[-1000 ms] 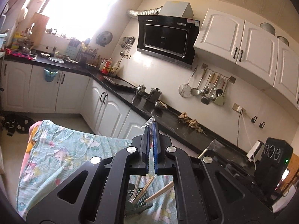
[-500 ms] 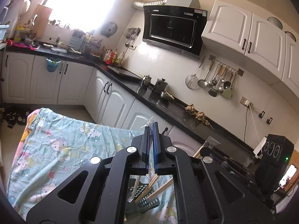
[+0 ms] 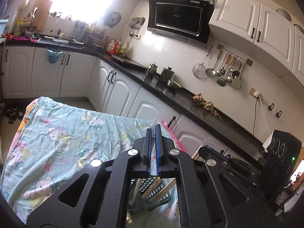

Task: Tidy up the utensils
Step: 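Lower both held chopsticks into the green caddy and open both grippers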

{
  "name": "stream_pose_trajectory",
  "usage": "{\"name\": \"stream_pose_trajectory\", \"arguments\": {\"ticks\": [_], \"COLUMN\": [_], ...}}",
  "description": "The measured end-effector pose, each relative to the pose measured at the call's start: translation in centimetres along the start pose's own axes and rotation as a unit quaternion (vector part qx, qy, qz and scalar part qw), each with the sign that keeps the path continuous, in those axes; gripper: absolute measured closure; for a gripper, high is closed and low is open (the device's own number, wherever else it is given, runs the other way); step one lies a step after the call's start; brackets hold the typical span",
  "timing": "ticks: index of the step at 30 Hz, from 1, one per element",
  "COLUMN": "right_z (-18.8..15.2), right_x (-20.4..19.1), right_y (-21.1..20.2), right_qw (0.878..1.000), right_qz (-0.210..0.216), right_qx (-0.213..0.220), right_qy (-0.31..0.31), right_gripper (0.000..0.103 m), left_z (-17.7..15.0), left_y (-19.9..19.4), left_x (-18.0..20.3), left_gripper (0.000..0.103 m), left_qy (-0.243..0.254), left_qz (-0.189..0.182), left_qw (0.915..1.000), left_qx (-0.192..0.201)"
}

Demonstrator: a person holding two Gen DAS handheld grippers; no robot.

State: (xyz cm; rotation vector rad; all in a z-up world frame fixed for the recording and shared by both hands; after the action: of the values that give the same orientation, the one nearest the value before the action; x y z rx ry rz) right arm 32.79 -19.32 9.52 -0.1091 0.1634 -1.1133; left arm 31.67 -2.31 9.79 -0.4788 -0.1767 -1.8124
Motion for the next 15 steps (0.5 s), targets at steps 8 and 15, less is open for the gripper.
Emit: {"name": "stream_pose_trajectory", "arguments": {"ticks": [8, 15], "right_z": [-1.5, -1.8], "right_x": [0.8, 0.9], "right_y": [0.3, -0.3], "right_qw": [1.000, 1.000], "right_qz": [-0.014, -0.019], "right_qx": [-0.017, -0.020], "right_qy": [0.014, 0.012], "right_gripper": [0.076, 0.063], "left_z": [-1.3, -0.9], "left_y": [0.3, -0.8], "left_x": [-1.1, -1.9], "left_gripper": [0.083, 0.066], "left_qy": [0.002, 0.004], "left_qz": [0.014, 0.021], "left_qw": [0.9997, 0.9997], "left_qx": [-0.018, -0.014]}}
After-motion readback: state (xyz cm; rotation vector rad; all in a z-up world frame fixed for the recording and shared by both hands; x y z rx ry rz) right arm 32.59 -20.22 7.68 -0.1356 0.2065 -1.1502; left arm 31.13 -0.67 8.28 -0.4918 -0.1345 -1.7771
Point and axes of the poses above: each gripper's, at about its wrist camera, not at the fingertips, and y roughly the way its jaws point, x to its right, z to its top, the point moved 8 cm from there along y, roughly the way its jaws point, and after that the axes turned 13 degrees about x, right-handed, at the moved point
